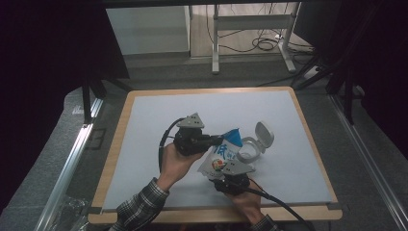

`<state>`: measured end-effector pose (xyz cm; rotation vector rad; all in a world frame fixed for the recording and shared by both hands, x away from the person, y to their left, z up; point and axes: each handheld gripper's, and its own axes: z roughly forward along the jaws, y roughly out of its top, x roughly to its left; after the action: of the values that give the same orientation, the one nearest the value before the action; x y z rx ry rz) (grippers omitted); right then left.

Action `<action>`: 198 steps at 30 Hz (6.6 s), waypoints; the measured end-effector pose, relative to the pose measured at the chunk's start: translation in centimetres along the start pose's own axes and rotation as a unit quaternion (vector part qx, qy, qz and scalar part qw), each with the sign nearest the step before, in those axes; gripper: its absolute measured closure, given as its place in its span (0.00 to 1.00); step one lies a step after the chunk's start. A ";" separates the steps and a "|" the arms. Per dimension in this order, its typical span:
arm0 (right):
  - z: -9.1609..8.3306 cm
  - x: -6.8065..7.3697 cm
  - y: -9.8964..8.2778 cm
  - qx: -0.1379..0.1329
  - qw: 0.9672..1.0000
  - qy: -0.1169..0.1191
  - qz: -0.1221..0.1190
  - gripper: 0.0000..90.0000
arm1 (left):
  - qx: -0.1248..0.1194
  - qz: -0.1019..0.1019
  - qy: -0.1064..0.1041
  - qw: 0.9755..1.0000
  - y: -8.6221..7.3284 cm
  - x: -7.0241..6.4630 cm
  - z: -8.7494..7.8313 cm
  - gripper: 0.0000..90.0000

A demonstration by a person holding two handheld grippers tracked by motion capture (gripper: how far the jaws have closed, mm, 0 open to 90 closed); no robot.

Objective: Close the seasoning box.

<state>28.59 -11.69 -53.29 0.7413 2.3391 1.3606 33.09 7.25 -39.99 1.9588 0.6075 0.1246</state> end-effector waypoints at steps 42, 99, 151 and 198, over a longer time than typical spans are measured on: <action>-0.2 -0.8 0.9 0.011 0.997 0.076 0.022 0.60 | 0.021 0.029 -0.004 0.999 2.0 -0.2 2.9 0.98; -0.6 -1.2 1.6 -0.020 0.986 0.155 0.056 0.60 | 0.047 0.027 -0.011 0.998 3.5 0.6 5.6 0.99; -1.2 -1.7 2.4 -0.047 0.974 0.204 0.084 0.61 | 0.078 0.025 -0.005 0.997 4.7 1.4 6.9 0.99; -1.3 -1.5 3.0 -0.057 0.973 0.205 0.088 0.64 | 0.116 0.017 0.018 0.993 6.0 1.1 7.3 0.99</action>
<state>29.89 -12.29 -49.99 0.7015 2.5164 1.8617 38.77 -0.24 -38.32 2.1956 0.6346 0.1149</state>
